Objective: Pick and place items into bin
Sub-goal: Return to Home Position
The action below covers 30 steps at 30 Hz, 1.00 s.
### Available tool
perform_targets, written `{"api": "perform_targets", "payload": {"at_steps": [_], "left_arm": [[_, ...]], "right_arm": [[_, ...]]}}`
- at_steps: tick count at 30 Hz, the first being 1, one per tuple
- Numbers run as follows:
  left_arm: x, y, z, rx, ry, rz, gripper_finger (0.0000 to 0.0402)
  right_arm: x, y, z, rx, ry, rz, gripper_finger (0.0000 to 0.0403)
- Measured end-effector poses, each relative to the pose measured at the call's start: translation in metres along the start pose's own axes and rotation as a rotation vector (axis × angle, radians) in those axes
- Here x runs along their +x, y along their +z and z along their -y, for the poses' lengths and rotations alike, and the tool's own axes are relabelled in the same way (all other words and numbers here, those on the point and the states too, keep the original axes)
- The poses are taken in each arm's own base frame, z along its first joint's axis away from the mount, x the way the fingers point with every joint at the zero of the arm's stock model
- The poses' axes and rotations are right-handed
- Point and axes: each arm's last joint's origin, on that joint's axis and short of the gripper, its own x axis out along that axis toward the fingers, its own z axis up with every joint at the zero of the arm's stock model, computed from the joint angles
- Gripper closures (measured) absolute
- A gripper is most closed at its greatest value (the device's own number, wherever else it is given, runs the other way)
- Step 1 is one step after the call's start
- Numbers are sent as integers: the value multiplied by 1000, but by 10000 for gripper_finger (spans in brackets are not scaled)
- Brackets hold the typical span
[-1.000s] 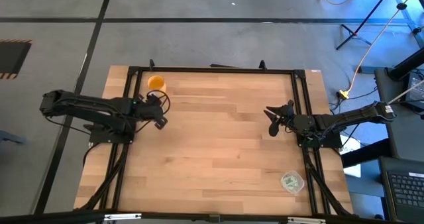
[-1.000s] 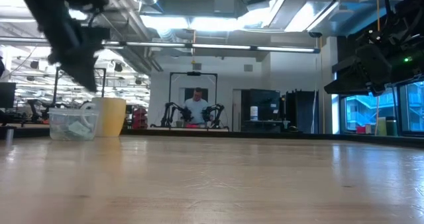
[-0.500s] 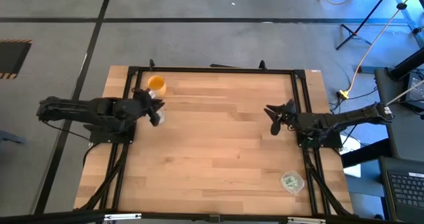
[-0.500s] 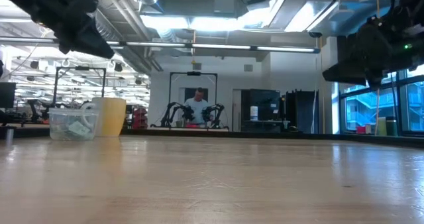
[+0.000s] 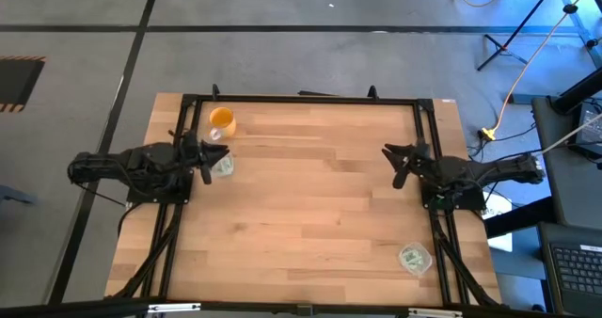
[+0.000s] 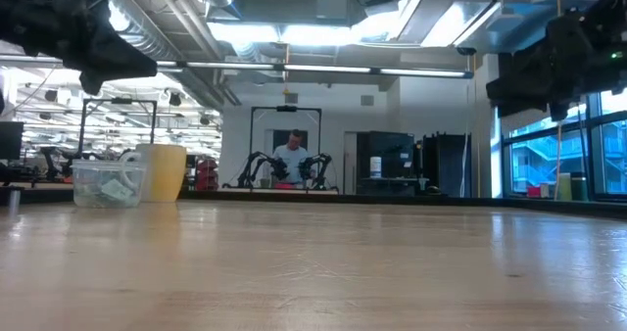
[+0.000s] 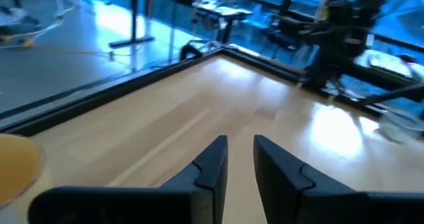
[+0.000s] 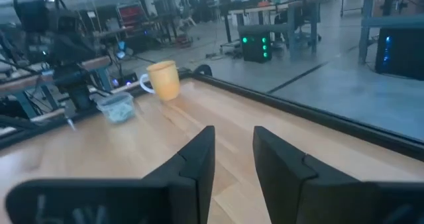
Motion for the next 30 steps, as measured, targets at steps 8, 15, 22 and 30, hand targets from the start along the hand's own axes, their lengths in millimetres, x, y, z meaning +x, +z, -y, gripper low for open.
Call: {"api": "perform_targets", "payload": {"at_steps": [8,15,22,30], "left_arm": [[6,-14,0,44,-88,46,336],[16,-31,-2,42,-91,54,334],[16,-31,0,58,-125,66,338],[17,-31,-2,152,-75,76,336]], "right_arm": [[-7,7,4,-3,-9,-34,297],[-7,4,6,-25,-35,-56,297],[-7,3,7,-9,-54,-58,297],[-7,2,7,-15,-54,-62,297]]}}
